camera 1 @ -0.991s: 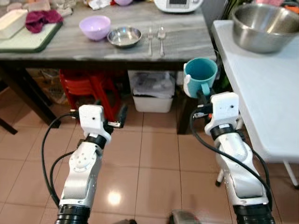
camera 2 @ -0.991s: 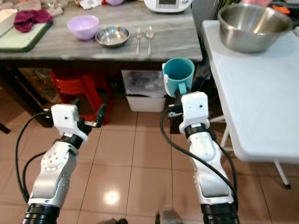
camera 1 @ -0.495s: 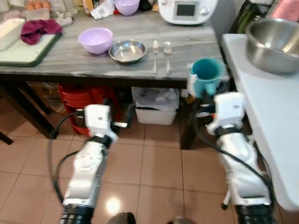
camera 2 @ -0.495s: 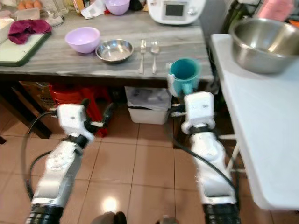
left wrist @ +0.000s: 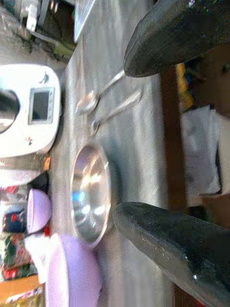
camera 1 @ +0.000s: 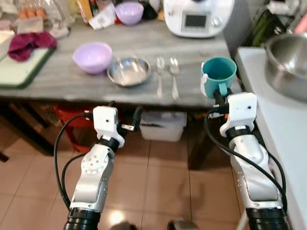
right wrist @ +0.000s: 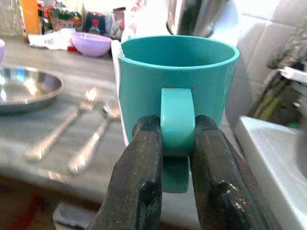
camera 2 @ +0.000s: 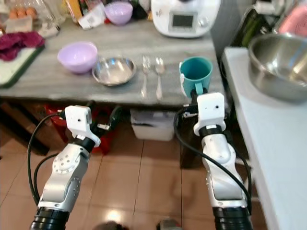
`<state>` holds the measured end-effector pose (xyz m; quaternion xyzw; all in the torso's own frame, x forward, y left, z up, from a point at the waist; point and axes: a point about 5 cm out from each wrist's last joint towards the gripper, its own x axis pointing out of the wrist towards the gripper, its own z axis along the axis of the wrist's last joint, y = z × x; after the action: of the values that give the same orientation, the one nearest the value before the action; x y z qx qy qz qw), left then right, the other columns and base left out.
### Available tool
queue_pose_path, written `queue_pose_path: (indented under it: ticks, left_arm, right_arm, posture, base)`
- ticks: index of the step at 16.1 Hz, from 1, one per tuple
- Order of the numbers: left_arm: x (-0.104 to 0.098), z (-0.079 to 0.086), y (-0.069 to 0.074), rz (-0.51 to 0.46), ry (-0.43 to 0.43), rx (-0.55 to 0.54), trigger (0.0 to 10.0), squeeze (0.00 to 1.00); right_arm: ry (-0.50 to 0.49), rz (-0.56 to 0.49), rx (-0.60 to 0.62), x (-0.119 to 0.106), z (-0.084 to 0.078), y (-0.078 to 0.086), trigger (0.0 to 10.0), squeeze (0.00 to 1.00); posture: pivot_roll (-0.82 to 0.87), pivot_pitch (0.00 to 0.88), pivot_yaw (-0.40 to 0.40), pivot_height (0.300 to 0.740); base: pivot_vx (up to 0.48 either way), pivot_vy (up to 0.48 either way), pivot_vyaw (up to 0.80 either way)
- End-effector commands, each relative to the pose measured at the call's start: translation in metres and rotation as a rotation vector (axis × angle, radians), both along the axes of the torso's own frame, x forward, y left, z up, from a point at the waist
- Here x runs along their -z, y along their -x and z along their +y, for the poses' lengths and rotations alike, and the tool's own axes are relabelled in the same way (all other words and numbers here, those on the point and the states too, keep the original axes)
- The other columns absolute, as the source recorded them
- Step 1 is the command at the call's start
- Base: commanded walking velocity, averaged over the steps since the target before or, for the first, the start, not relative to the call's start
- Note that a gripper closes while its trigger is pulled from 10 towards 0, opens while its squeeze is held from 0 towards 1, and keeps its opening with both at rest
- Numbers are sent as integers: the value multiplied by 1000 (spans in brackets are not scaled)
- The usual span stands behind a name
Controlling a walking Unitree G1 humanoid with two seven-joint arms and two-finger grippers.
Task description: Setting the table
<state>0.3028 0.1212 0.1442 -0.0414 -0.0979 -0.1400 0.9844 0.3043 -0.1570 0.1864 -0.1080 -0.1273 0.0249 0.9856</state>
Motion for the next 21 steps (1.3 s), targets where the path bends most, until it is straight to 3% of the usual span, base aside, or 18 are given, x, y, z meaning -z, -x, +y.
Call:
queue_pose_path:
  ticks: [1,6,21]
  left_arm:
    - [-2,8,0,-4,-12,-27,10000,0]
    - [-32,8,-2,-103,-7,-35,10000,0]
    - [-35,11,3,-92,-16,-53,10000,0]
  right_arm:
    - [2,-37,-25,-8,7,0,10000,0]
    - [50,-129,-26,-31,10,1,10000,0]
    - [68,-141,-31,-33,11,0,10000,0]
  posture:
    - [-154,182,33,740]
    - [-154,182,33,740]
    - [-152,179,30,740]
  base:
    - [480,0,0]
    - [344,0,0]
    - [306,0,0]
